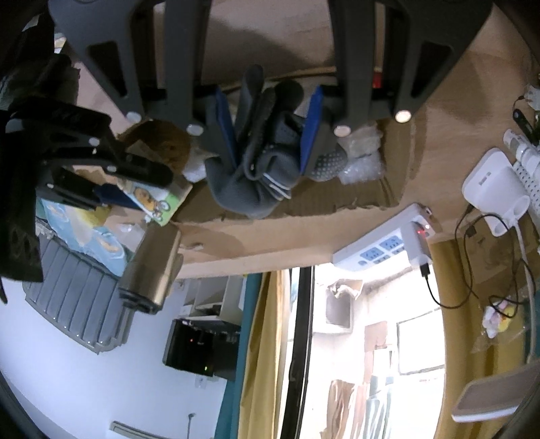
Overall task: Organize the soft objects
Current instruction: 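Carry the gloves with the left tool while the right tool carries the tissue pack into the box, then open the left tool in the box while the right tool releases the tissue pack there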
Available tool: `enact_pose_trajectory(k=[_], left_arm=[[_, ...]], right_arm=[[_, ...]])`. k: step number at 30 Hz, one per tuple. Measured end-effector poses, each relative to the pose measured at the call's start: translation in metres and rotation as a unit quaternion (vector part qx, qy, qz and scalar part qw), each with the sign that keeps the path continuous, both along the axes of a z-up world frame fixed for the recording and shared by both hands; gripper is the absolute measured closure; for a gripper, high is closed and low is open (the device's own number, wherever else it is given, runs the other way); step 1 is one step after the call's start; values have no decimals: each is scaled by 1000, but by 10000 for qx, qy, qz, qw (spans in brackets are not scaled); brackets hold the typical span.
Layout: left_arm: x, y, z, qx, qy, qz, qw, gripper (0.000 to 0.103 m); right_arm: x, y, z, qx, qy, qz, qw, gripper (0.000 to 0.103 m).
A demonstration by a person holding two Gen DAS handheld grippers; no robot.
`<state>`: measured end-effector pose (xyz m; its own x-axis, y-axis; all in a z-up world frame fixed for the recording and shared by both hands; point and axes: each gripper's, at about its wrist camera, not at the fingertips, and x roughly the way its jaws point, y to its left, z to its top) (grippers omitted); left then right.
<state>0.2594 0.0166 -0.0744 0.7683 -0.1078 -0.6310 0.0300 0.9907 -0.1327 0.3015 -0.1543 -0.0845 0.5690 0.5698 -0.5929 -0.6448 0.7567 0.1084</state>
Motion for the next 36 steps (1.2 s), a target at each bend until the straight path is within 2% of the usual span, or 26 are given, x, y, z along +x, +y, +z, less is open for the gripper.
enact_pose_trajectory(k=[6, 10, 19, 22, 36], left_arm=[[19, 0, -14, 37, 181, -25, 9998, 64], [26, -6, -26, 309, 313, -64, 9990, 64], [37, -7, -36, 328, 449, -48, 9984, 59], [36, -8, -34, 315, 433, -34, 9986, 53], [8, -8, -10, 337, 140, 49, 9993, 51]], right_arm=[[13, 6, -7, -9, 79, 13, 10000, 52], [20, 11, -10, -55, 86, -22, 9999, 52], [31, 9, -19, -23, 274, -205, 9994, 52], [30, 9, -18, -9, 275, -227, 9994, 52], [0, 1, 5, 33, 66, -283, 9996, 52]])
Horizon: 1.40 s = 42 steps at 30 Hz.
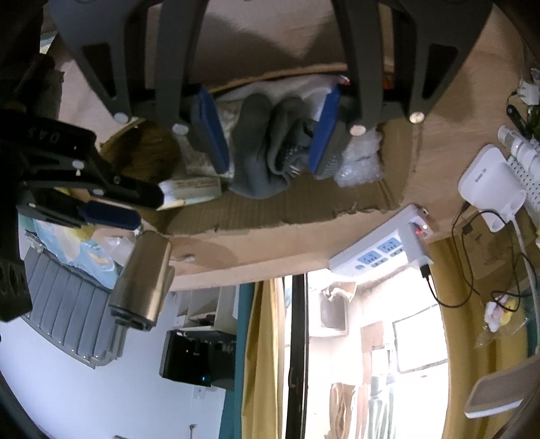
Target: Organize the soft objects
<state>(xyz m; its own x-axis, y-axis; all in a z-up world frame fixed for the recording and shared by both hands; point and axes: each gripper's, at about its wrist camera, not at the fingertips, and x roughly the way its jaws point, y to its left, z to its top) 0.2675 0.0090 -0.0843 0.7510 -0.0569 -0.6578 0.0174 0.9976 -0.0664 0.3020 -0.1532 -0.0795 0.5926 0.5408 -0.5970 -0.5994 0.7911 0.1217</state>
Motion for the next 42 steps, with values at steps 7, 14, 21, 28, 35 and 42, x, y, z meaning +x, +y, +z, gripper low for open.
enact_pose_trajectory(k=[7, 14, 21, 28, 35, 42], left_arm=[[-21, -3, 15, -53, -238, -105, 9996, 17], [-46, 1, 29, -95, -476, -60, 9988, 16], [-70, 2, 43, -136, -733, -15, 9972, 14], [-95, 5, 55, -187, -950, 4, 9953, 13], [-121, 4, 66, -195, -1219, 4, 9923, 12], [-146, 5, 73, -203, -1349, 118, 9906, 11]], right_arm=[[-20, -8, 13, 66, -104, -20, 9999, 52], [-43, -12, 23, 65, -220, -47, 9997, 52], [-66, -15, 33, 59, -344, -49, 9994, 52], [-87, -18, 42, 59, -470, -88, 9988, 52], [-109, -24, 47, 70, -571, -137, 9982, 51], [-133, -30, 51, 66, -687, -218, 9974, 51]])
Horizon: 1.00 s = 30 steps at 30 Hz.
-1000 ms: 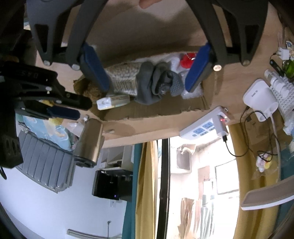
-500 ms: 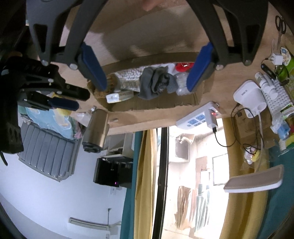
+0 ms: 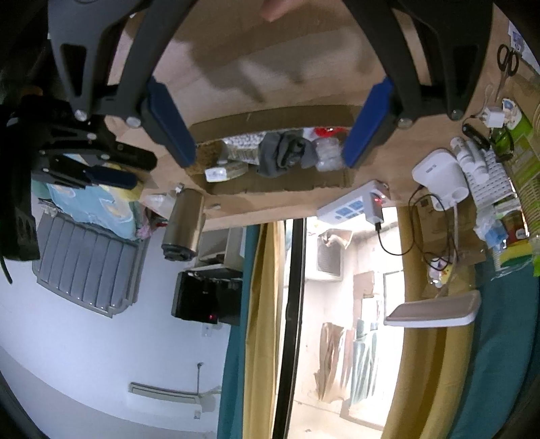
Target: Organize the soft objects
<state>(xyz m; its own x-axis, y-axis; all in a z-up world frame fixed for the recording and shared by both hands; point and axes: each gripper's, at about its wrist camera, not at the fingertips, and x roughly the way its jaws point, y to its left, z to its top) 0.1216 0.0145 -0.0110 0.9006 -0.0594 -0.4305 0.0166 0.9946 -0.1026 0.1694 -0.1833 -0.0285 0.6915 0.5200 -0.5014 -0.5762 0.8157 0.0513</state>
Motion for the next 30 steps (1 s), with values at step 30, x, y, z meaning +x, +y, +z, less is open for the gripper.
enact_pose_trajectory(k=[30], left_arm=[[-91, -3, 14, 243, -441, 466, 9976, 1]], right_arm=[[-94, -41, 22, 324, -759, -543, 9951, 36]])
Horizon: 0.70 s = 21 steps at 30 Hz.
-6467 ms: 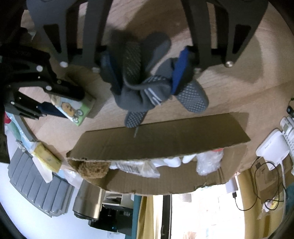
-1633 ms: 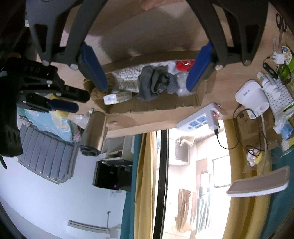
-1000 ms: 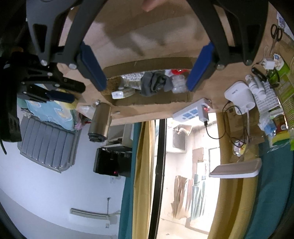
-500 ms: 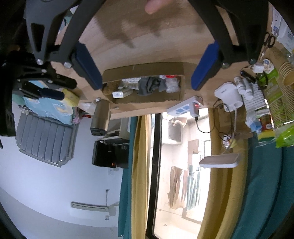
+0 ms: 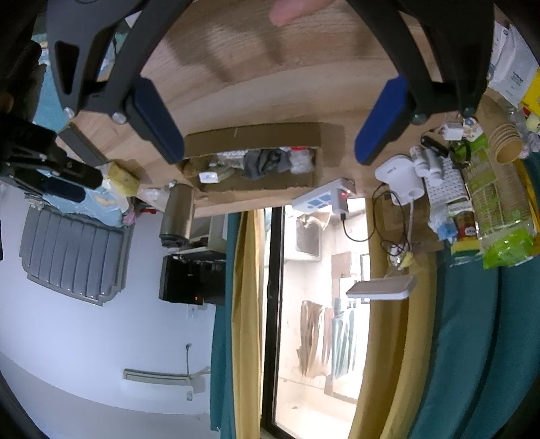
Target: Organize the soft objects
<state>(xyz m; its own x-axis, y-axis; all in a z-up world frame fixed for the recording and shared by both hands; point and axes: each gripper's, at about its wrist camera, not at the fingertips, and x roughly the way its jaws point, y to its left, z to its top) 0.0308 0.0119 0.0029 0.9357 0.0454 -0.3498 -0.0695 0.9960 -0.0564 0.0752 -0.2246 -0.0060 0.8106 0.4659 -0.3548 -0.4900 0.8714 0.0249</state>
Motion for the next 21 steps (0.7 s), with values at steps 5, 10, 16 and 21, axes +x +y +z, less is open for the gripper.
enact_pose_trajectory(k=[5, 10, 16, 21], left_arm=[[-5, -2, 6, 29, -50, 1, 10000, 1], [-7, -3, 9, -5, -69, -40, 10000, 1], [-10, -4, 12, 16, -97, -110, 9999, 1], [-10, -3, 12, -12, -135, -134, 9998, 1]], right_arm=[[-5, -6, 4, 38, -76, -52, 10000, 36], [-8, -7, 6, 20, -125, -33, 9999, 36], [-9, -6, 6, -9, -127, -33, 9999, 36], [-11, -5, 8, -52, -140, 3, 9999, 36]])
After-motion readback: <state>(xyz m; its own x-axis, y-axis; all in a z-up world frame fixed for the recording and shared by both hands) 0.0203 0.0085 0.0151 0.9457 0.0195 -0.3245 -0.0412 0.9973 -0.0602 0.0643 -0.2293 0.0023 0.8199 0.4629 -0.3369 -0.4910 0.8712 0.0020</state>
